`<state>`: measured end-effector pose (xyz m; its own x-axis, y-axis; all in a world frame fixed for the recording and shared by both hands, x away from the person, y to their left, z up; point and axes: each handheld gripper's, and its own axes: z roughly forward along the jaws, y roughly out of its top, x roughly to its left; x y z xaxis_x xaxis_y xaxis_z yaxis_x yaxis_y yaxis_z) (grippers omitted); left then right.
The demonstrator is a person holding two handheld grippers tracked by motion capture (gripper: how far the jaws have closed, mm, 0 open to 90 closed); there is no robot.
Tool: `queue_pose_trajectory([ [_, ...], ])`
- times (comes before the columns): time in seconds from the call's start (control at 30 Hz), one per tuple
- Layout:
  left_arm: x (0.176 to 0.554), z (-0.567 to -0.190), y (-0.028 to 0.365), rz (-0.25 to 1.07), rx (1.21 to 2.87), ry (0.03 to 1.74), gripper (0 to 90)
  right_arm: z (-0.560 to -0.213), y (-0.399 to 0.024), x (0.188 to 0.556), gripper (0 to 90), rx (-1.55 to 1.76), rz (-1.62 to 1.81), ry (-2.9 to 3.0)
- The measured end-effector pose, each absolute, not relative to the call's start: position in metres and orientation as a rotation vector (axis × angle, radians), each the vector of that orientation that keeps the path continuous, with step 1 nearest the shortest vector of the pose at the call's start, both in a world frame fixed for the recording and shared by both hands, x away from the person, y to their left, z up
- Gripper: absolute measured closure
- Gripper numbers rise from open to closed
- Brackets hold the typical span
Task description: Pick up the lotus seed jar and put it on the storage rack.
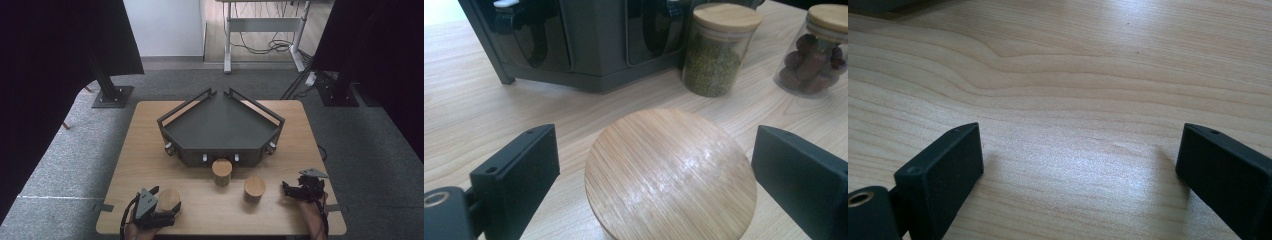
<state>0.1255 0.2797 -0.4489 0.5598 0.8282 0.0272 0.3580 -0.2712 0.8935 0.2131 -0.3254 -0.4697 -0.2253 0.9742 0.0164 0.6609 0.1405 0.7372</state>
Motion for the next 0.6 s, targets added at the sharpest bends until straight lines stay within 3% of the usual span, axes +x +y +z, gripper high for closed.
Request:
queue_pose_trajectory([
  [0.6,0.1286,-0.4527,0.2774,0.622,1.912,0.975,13.6,-0.4698,-0.3256,0.2131,4.3,1.557,0.873,1.953],
])
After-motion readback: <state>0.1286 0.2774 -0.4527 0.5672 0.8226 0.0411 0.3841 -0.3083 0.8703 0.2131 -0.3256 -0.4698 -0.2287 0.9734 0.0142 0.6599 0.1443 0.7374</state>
